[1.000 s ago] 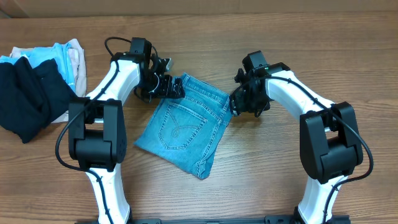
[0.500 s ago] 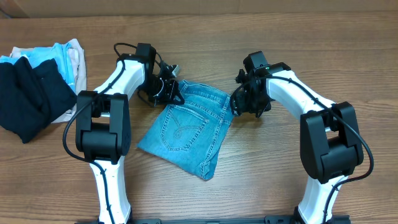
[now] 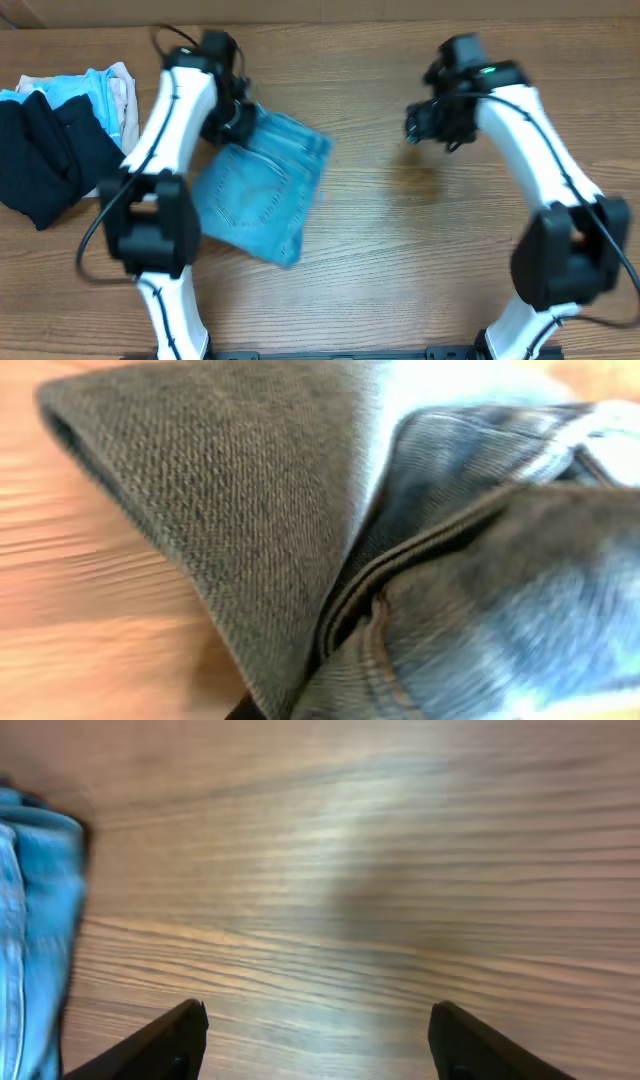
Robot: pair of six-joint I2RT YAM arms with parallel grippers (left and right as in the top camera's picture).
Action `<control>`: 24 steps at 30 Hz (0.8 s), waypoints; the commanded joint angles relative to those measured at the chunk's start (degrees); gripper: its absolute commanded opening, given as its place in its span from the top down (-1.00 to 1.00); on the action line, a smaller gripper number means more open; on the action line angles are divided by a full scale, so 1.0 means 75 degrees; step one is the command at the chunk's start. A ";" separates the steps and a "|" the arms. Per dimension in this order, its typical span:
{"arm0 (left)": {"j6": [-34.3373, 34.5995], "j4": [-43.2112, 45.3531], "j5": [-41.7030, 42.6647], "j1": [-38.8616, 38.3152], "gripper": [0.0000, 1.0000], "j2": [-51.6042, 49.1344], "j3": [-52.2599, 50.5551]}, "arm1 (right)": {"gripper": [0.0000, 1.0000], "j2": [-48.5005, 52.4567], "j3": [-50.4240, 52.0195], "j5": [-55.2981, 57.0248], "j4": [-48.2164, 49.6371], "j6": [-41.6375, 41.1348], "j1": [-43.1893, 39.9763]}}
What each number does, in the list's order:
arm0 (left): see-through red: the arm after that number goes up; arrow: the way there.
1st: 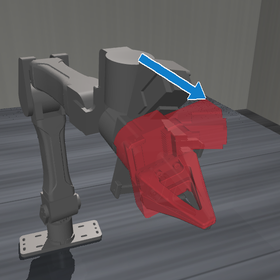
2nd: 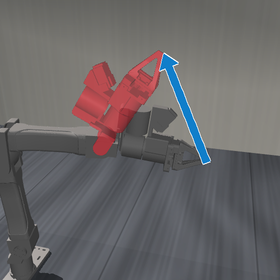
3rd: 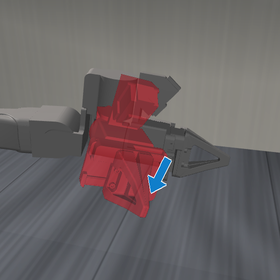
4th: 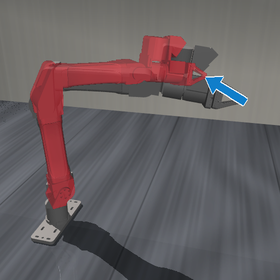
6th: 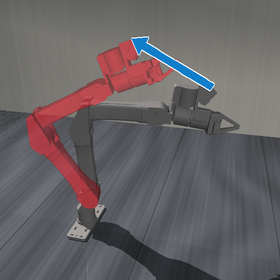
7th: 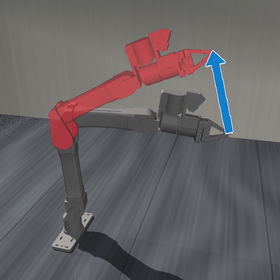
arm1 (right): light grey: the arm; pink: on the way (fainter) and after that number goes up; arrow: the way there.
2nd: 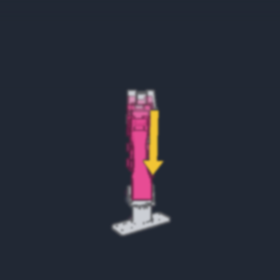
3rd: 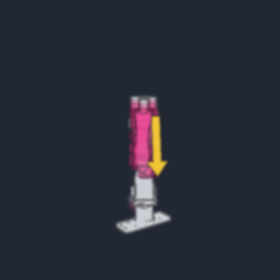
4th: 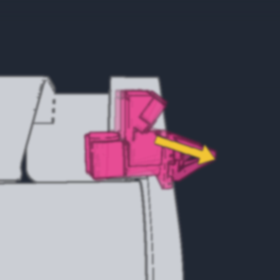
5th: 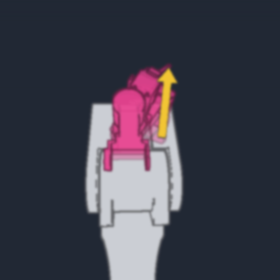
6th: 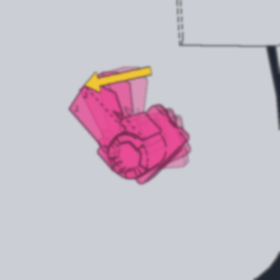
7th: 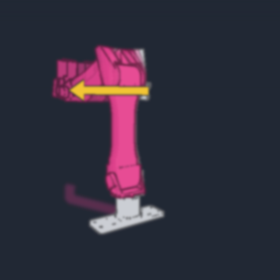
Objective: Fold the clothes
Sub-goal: 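Carry the folded jeans left onto the clothes pile with the left gripper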
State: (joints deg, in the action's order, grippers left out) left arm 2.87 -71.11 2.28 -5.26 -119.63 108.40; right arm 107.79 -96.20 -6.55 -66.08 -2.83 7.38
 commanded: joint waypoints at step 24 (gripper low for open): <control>-0.0801 0.1521 -0.1294 0.3077 0.92 0.3354 0.0685 | -0.50 -0.0729 -0.0382 0.0073 -0.0784 -0.0026 -0.1072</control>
State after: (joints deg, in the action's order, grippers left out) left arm -2.55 -61.82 -8.34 15.51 -96.12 110.96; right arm 102.67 -98.52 -6.37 -71.92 -2.98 -0.67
